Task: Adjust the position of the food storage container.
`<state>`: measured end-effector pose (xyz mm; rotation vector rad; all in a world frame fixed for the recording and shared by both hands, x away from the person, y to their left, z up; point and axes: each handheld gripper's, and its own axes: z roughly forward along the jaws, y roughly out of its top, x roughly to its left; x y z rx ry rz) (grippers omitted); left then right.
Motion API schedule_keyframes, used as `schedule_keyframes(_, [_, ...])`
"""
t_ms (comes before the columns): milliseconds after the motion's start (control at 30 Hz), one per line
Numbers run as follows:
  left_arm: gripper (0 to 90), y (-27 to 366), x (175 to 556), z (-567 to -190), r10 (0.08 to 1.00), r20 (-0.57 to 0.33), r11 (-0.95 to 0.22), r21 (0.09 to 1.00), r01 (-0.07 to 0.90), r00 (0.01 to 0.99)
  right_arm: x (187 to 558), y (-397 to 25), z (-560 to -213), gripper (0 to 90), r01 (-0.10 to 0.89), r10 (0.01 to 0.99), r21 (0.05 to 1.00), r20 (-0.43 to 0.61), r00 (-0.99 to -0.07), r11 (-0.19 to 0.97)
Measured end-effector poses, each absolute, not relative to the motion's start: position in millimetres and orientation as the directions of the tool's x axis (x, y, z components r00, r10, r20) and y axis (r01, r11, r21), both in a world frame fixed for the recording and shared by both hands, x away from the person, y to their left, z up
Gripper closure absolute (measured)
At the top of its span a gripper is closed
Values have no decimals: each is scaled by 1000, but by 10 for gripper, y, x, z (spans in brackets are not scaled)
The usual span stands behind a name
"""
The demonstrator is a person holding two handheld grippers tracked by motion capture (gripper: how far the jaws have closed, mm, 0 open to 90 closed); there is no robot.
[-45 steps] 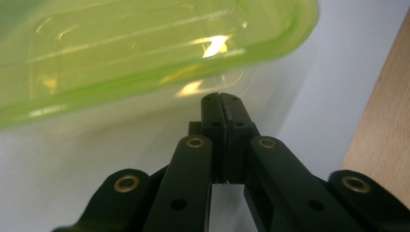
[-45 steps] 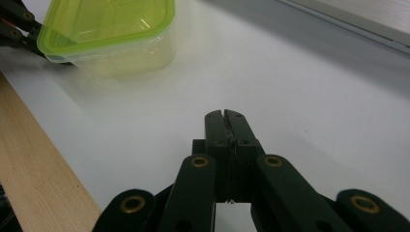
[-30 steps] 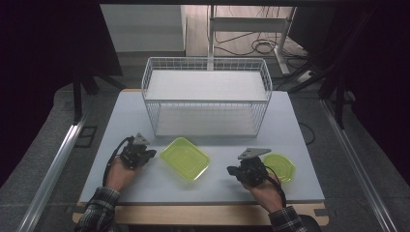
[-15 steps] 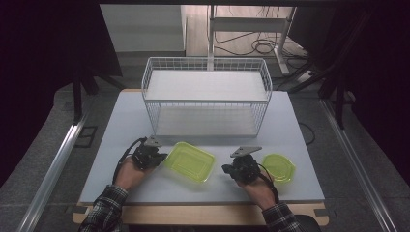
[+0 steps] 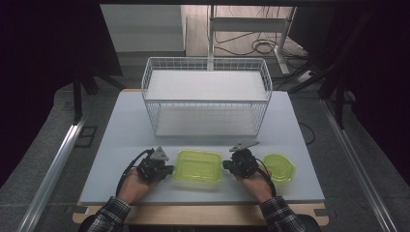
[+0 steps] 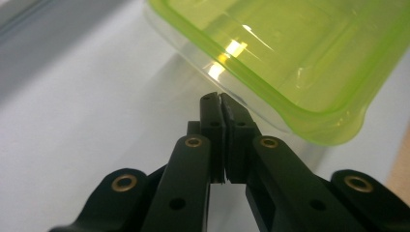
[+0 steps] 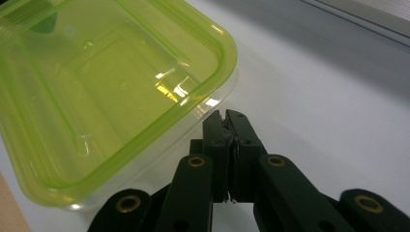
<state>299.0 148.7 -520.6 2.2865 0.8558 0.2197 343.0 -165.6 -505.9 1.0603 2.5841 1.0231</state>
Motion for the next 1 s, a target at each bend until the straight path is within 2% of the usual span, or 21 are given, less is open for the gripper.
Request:
schedule_keyframes(267, [881, 1380, 2750, -5224, 620, -90, -563, 642, 521, 780, 3454, -1644, -5073, 880, 555, 666, 652, 101, -739, 516])
schedule_keyframes(400, [814, 1458, 2643, -5216, 657, -56, -550, 646, 528, 752, 3426, -1650, -5056, 863, 542, 665, 657, 81, -742, 524])
schedule_keyframes(467, [719, 1498, 2629, -5213, 671, -55, -535, 654, 534, 740, 3411, -1664, -5034, 852, 537, 669, 661, 71, -740, 523])
schedule_keyframes(500, [719, 1526, 2621, -5213, 680, -55, -524, 661, 538, 731, 3400, -1686, -5014, 839, 530, 670, 665, 58, -740, 527])
schedule_keyframes(533, [666, 1564, 2604, -5210, 698, -52, -505, 671, 543, 715, 3391, -1699, -5002, 822, 527, 672, 670, 58, -739, 523])
schedule_keyframes(700, [374, 1663, 2556, -5200, 744, -18, -469, 699, 540, 668, 3303, -1765, -4964, 707, 521, 672, 680, 57, -738, 515])
schedule_keyframes(733, [281, 1691, 2535, -5208, 759, -8, -456, 707, 541, 650, 3267, -1781, -4945, 654, 512, 672, 685, 44, -739, 518])
schedule_keyframes(767, [224, 1691, 2535, -5208, 759, -8, -456, 707, 541, 650, 3267, -1781, -4945, 654, 512, 672, 685, 44, -739, 518])
schedule_keyframes(833, [164, 1710, 2508, -5212, 771, 5, -448, 715, 537, 637, 3219, -1814, -4919, 550, 503, 674, 697, 38, -738, 511])
schedule_keyframes(900, [117, 1713, 2499, -5215, 771, 9, -449, 717, 534, 636, 3213, -1827, -4919, 517, 501, 671, 699, 41, -740, 510])
schedule_keyframes(933, [108, 1710, 2478, -5226, 772, 33, -465, 710, 528, 635, 3195, -1849, -4922, 450, 496, 673, 703, 35, -739, 510])
schedule_keyframes(967, [90, 1710, 2478, -5226, 772, 33, -465, 710, 528, 635, 3195, -1849, -4922, 450, 496, 673, 703, 35, -739, 510])
schedule_keyframes(1000, [73, 1700, 2458, -5249, 766, 63, -493, 696, 522, 640, 3181, -1870, -4925, 391, 498, 673, 706, 41, -738, 503])
